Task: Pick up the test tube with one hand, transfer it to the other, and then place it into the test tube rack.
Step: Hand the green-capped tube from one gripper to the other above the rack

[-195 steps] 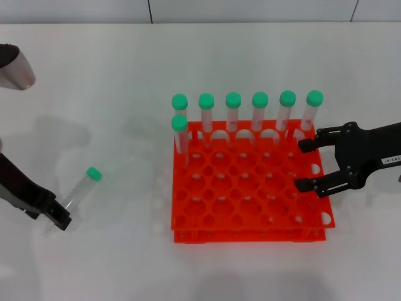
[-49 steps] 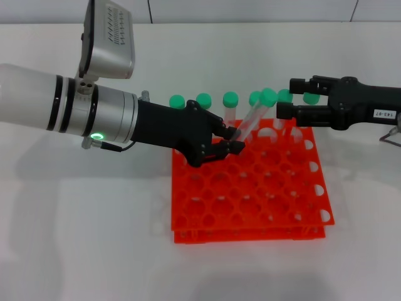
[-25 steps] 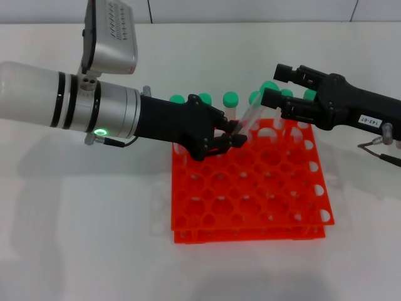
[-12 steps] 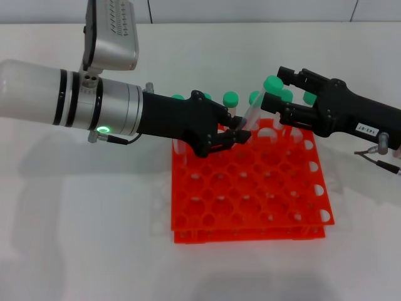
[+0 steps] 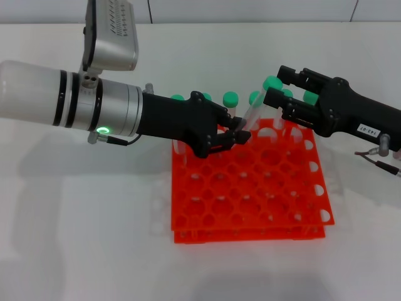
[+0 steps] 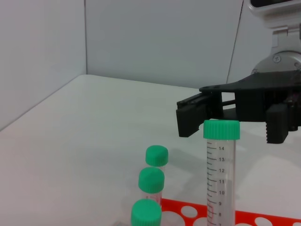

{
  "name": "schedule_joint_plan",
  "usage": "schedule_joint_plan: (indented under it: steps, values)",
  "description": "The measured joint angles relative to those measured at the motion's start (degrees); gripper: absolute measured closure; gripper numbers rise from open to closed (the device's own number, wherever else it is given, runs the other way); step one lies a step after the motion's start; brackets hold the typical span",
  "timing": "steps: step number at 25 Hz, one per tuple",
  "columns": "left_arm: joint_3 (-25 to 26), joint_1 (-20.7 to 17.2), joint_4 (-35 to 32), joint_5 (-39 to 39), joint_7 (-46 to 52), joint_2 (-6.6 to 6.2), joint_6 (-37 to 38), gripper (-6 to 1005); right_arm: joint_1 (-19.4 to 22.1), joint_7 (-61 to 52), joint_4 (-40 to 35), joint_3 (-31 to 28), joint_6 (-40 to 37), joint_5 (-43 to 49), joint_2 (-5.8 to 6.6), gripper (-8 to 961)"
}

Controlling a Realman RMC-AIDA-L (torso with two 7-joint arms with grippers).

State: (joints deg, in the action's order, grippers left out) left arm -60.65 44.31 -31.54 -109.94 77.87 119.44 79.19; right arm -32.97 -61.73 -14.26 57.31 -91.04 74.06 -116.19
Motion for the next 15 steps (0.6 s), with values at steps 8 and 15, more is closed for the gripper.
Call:
schedule_joint_plan:
  steps: [8, 15]
  values:
    - [0.0, 0.0, 0.0, 0.0, 0.0, 0.00, 0.0, 737, -0.5, 1.8, 1.3, 0.0, 0.4, -0.9, 0.00, 298]
    - [0.0, 0.1, 0.0, -0.1, 0.1, -0.08, 0.0, 733, -2.1, 3.9, 3.9, 0.1, 0.4, -1.5, 0.00, 312]
